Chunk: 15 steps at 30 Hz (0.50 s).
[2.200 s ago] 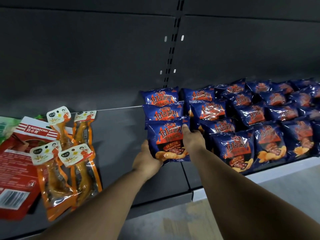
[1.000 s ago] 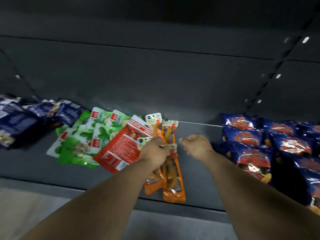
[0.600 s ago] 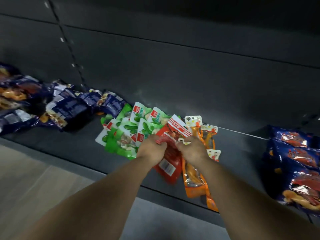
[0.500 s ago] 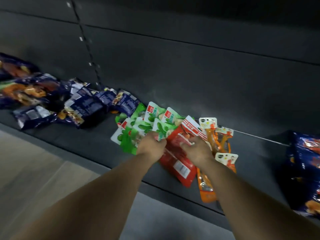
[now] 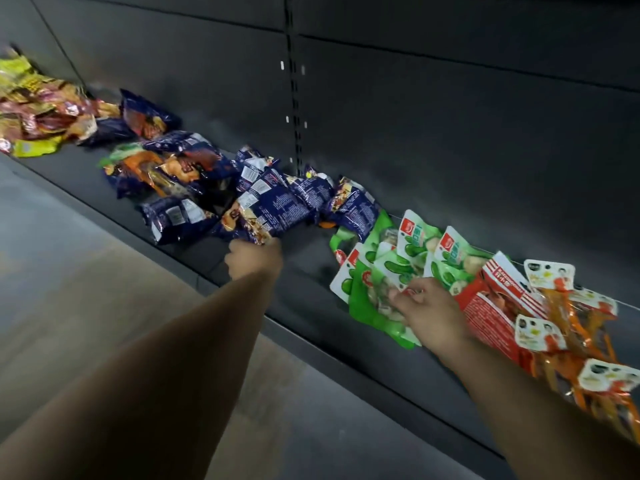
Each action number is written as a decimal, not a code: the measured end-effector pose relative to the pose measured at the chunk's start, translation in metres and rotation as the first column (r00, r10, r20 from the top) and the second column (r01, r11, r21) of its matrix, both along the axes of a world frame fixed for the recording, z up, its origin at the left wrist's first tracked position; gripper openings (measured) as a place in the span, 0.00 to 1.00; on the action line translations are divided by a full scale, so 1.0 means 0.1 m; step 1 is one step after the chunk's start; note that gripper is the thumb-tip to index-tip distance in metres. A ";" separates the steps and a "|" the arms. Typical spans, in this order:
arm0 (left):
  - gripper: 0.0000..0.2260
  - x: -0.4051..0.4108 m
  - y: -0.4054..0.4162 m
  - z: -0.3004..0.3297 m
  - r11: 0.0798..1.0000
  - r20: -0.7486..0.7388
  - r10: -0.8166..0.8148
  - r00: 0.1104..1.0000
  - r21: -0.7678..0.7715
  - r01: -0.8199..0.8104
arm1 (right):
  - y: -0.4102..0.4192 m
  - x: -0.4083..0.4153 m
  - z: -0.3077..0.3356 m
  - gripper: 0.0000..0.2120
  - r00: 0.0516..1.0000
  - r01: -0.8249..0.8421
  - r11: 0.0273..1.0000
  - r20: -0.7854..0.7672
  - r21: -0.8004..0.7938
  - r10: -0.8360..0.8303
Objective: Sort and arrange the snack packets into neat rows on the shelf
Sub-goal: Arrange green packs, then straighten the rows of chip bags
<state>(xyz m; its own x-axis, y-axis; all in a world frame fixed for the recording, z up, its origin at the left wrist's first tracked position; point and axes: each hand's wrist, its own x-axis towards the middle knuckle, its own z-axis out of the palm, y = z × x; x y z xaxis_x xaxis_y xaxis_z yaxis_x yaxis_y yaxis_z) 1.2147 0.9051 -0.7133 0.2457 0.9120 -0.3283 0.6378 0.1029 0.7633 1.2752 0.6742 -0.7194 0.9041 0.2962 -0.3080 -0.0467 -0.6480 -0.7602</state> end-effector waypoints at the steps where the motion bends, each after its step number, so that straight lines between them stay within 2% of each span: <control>1: 0.28 0.04 0.08 -0.02 0.997 -0.009 0.064 0.998 -0.044 -0.064 | 0.03 -0.01 0.01 0.22 1.000 -0.006 1.000 0.003 -0.014 0.006; 4: 0.33 0.15 0.26 -0.14 0.978 0.011 0.147 0.989 -0.153 -0.144 | 0.09 0.01 0.03 0.21 1.000 0.021 1.000 0.011 -0.013 -0.021; 7: 0.33 0.24 0.35 -0.24 0.970 0.085 0.116 0.990 -0.226 -0.094 | 0.14 0.04 0.02 0.20 0.999 0.049 0.999 0.013 -0.014 -0.049; 10: 0.29 0.30 0.41 -0.34 0.956 0.141 0.083 0.986 -0.290 -0.039 | 0.16 0.06 -0.01 0.21 0.999 0.054 0.998 0.008 -0.015 -0.054; 12: 0.25 0.32 0.46 -0.41 0.958 0.195 0.019 0.981 -0.283 0.038 | 0.18 0.06 -0.02 0.21 0.999 0.055 0.998 0.002 -0.014 -0.055; 15: 0.23 0.32 0.47 -0.44 0.975 0.220 0.015 0.975 -0.221 0.035 | 0.17 0.07 -0.03 0.21 0.999 0.052 0.999 0.005 -0.015 -0.052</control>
<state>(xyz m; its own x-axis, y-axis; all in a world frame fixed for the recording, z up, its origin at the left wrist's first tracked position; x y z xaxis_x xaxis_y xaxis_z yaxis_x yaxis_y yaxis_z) 1.2463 0.9520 -0.7570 0.3427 0.8194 -0.4594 0.4592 0.2804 0.8429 1.2826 0.6916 -0.7228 0.9196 0.2441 -0.3078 -0.0771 -0.6561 -0.7507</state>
